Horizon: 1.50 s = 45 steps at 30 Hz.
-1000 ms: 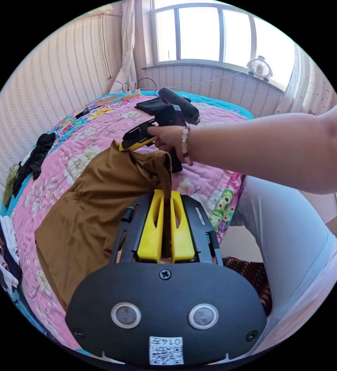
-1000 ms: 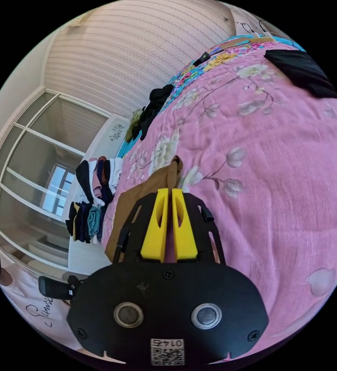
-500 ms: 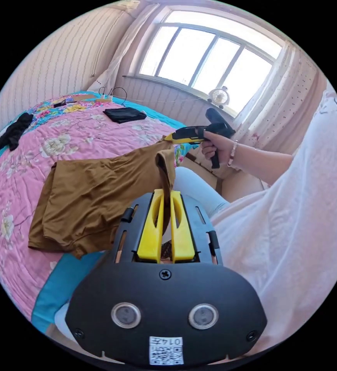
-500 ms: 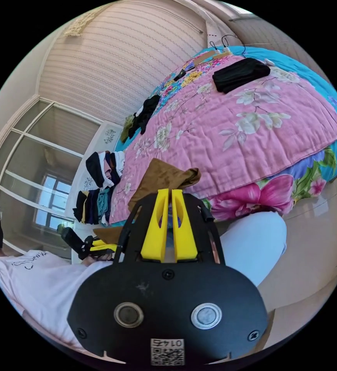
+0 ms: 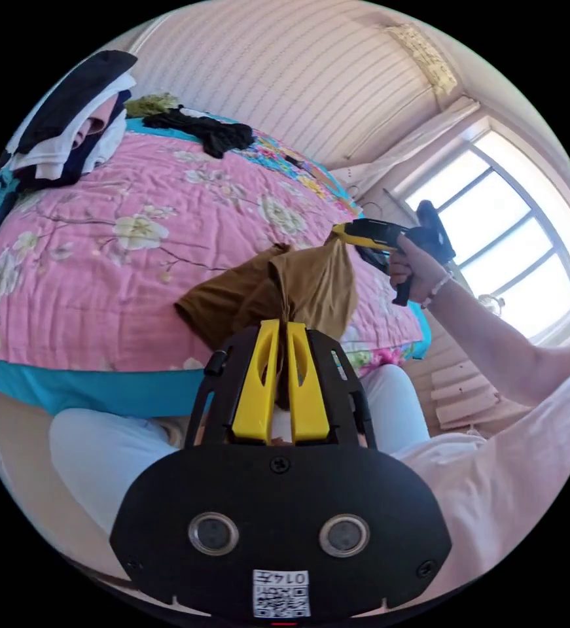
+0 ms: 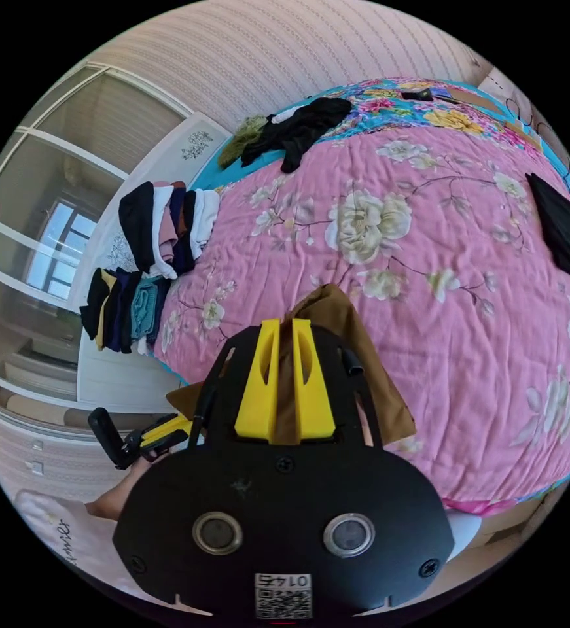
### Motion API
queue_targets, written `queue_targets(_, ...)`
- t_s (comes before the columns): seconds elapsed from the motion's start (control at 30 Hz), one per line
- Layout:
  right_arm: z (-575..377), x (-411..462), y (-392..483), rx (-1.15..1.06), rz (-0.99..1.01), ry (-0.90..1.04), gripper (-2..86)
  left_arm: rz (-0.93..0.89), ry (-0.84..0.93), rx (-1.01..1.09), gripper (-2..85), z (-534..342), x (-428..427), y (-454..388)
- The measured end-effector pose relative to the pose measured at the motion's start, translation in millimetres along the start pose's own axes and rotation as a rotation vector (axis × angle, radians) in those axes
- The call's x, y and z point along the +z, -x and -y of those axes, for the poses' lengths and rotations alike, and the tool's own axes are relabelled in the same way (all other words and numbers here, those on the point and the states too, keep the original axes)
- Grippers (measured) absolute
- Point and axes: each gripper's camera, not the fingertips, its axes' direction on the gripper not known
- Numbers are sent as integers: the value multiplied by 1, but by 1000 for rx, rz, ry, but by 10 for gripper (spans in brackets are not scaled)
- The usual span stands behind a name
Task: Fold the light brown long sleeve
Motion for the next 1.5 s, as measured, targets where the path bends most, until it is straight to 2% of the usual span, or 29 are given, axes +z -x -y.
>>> queue_targets(0.07, 20, 35, 6, 6, 16, 26, 31, 162, 23, -98, -8, 1, -3, 34)
queue_targets(0.1, 23, 40, 7, 1, 29, 27, 37, 174, 30, -117, -8, 0, -5, 41)
queue_targets(0.2, 28, 50, 9, -41, 80, 12, 53, 140, 35, -181, -8, -6, -17, 72)
queue_targets(0.37, 33, 86, -6, -65, -168, 103, 80, 107, 33, -199, 25, 1, -14, 96)
queue_targets(0.43, 39, 106, -8, -63, -188, 139, 88, 106, 29, -193, 57, 10, -6, 99)
queue_targets(0.5, 45, 128, -8, -57, -212, 172, 79, 99, 55, -190, 66, 19, 7, 103)
queue_targets(0.53, 49, 142, -8, -51, -224, 197, 36, 94, 98, -195, 62, 24, 18, 107)
queue_targets(0.63, 57, 161, 1, -87, -170, 246, 0, 99, 163, -181, 13, 31, 27, 115)
queue_targets(0.77, 57, 153, 36, -279, -107, 138, -3, 68, 72, -146, -6, 22, -9, 118)
queue_targets(0.9, 67, 169, 54, -329, -90, 131, 3, 73, 13, -182, -6, 8, -32, 128)
queue_targets(1.03, 81, 219, 48, -235, -159, 239, 45, 183, 72, -261, 27, 7, -20, 156)
queue_targets(1.1, 83, 231, 43, -180, -186, 283, 69, 165, 94, -312, 46, 8, -21, 166)
queue_targets(1.23, 78, 223, 41, -181, -112, 230, 114, 151, -5, -290, 81, 5, -49, 167)
queue_targets(1.33, 70, 252, 36, -157, -108, 328, 141, 88, 49, -329, 106, 4, -36, 176)
queue_targets(1.4, 61, 264, 40, -160, -133, 321, 127, 88, 75, -320, 102, 5, -28, 173)
queue_targets(1.5, 47, 272, 60, -252, -147, 349, 64, 132, 107, -230, 51, 8, -25, 161)
